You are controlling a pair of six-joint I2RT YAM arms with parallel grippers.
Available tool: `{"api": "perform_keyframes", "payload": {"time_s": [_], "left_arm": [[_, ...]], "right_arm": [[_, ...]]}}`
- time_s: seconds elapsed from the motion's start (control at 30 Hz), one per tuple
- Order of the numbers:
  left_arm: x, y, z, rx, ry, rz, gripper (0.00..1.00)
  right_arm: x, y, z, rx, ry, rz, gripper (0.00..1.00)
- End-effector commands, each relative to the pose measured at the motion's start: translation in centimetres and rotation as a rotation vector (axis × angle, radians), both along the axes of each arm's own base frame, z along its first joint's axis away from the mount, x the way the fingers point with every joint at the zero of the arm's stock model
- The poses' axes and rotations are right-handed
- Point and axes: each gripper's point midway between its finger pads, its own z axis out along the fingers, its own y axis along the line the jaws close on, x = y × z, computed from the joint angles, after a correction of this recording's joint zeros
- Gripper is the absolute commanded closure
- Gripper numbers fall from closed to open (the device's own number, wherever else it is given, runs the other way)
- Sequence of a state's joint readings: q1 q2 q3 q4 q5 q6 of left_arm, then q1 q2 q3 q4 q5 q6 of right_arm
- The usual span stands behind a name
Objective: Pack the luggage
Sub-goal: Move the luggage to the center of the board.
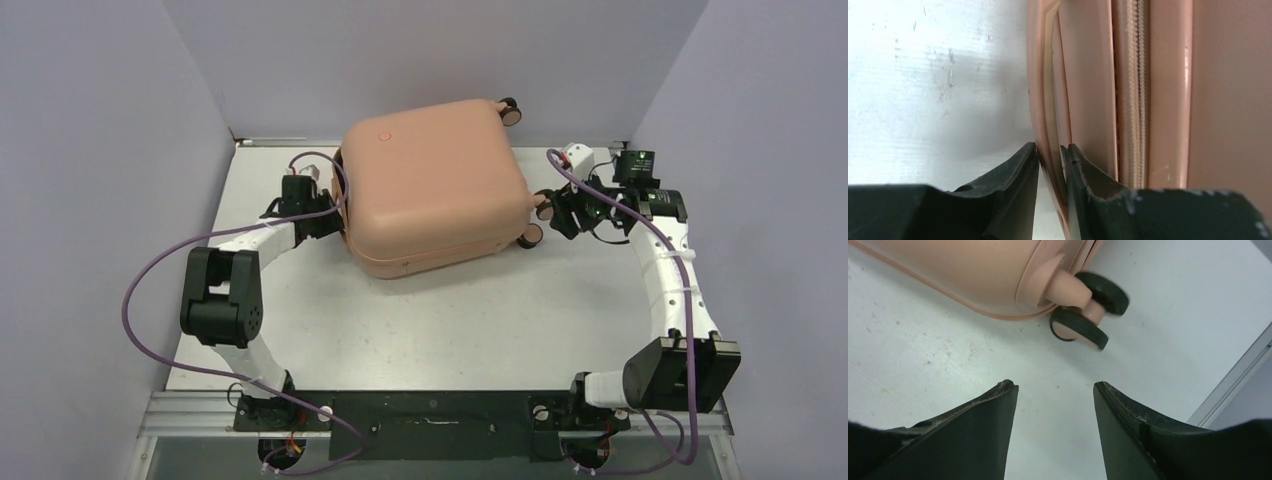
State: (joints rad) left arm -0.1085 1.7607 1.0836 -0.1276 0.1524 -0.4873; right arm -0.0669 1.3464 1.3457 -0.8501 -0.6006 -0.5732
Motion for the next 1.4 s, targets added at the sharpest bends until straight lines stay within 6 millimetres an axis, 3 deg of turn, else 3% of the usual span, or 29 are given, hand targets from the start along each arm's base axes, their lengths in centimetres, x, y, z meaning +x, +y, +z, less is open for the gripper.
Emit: {"api": "perform_keyframes", "payload": {"time_s": [0.0, 0.1, 0.2, 0.37, 0.43, 0.6, 0.73, 0.93, 1.13, 1.23, 1.37], "left_arm": [[-3.6, 0.3, 0.2, 0.004, 0.022, 0.017, 0.76], [-4.5, 0.3, 1.4, -0.010, -0.025, 0.021, 0.81], [-5.0, -0.1, 2.2, -0.032, -0.044, 0.012, 0.85], [-5.4, -0.9, 1.8, -0.038, -0.041, -0.011, 0.87], [-5.4, -1.0, 1.6, -0.033, -0.041, -0.019, 0.87], [-5.4, -1.1, 2.1, -0.038, -0.059, -0.028, 0.86], [-5.5, -1.2, 2.3, -0.042, -0.068, -0.035, 0.84], [-4.9, -1.3, 4.9, -0.040, -0.115, -0.084, 0.56], [-4.8, -1.1, 7.1, -0.051, -0.155, -0.110, 0.52], [-4.9, -0.9, 7.8, -0.057, -0.170, -0.119, 0.51], [-5.1, -0.5, 9.2, -0.070, -0.196, -0.147, 0.41]], "right_arm": [[-1.9, -0.4, -0.3, -0.066, 0.045, 0.092, 0.42], [-2.5, -0.3, -2.3, -0.059, 0.122, 0.112, 0.42], [-1.4, -0.1, -3.8, -0.044, 0.152, 0.086, 0.43], [3.4, 0.9, -4.8, -0.026, 0.113, -0.014, 0.44], [5.3, 2.6, -5.5, -0.046, 0.100, -0.015, 0.44], [9.7, 3.8, -3.1, 0.013, -0.049, -0.089, 0.44], [11.4, 4.2, -0.7, 0.067, -0.161, -0.118, 0.44], [11.0, 3.0, -1.1, 0.058, -0.146, -0.153, 0.43], [10.4, 0.1, -0.2, 0.211, -0.068, -0.212, 0.43], [7.8, 1.4, -0.2, 0.232, -0.009, -0.061, 0.43], [3.1, 2.9, -3.3, 0.102, 0.068, 0.110, 0.41]]}}
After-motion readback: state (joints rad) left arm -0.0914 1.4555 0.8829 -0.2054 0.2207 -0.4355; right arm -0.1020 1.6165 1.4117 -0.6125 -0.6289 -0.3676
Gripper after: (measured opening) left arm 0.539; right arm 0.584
